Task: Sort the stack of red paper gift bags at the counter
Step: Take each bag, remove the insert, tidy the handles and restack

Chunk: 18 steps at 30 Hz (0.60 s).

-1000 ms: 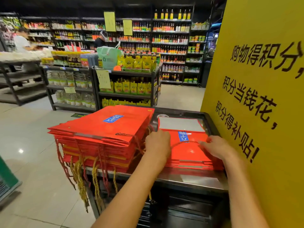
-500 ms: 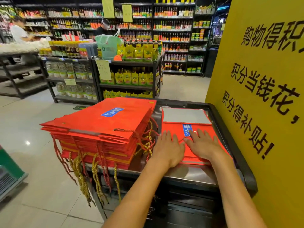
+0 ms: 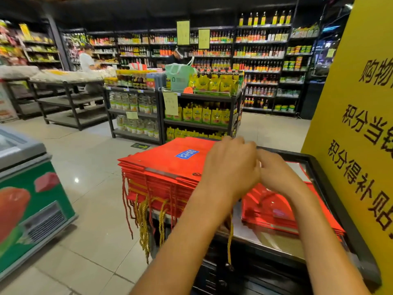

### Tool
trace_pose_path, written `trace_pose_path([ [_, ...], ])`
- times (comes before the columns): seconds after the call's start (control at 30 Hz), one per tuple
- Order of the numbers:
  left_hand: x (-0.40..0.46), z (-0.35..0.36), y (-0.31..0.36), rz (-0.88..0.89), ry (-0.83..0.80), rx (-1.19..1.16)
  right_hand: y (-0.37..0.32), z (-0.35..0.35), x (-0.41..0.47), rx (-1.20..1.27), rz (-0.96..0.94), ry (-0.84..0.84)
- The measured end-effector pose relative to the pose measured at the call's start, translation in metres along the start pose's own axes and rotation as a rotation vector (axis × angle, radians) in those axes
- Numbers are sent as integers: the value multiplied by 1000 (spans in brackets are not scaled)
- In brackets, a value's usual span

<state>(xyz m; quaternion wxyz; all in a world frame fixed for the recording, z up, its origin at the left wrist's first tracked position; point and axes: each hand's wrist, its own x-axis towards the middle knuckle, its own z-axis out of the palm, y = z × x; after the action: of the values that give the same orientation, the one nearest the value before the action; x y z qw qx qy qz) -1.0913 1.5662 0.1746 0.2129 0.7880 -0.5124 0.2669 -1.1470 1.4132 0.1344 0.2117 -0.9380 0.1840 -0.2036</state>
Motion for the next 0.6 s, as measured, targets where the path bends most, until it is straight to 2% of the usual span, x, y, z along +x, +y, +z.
trace_pose_path([
  [0.1, -6, -35, -48, -102, -74, 68, -37, 1, 12, 152, -140, -19],
  [0.23, -35, -49, -121, -307, -164, 115, -60, 8, 16, 215, -233, -223],
  [0.33, -66, -48, -158, -399, -221, 88, -63, 9, 8, 175, -298, -193],
  [0.47, -98, -38, -166, -417, -145, -37, -59, 6, -5, 149, -276, -291],
  [0.6, -115, -23, -164, -407, -24, -43, -56, 7, -14, 231, -251, -363],
])
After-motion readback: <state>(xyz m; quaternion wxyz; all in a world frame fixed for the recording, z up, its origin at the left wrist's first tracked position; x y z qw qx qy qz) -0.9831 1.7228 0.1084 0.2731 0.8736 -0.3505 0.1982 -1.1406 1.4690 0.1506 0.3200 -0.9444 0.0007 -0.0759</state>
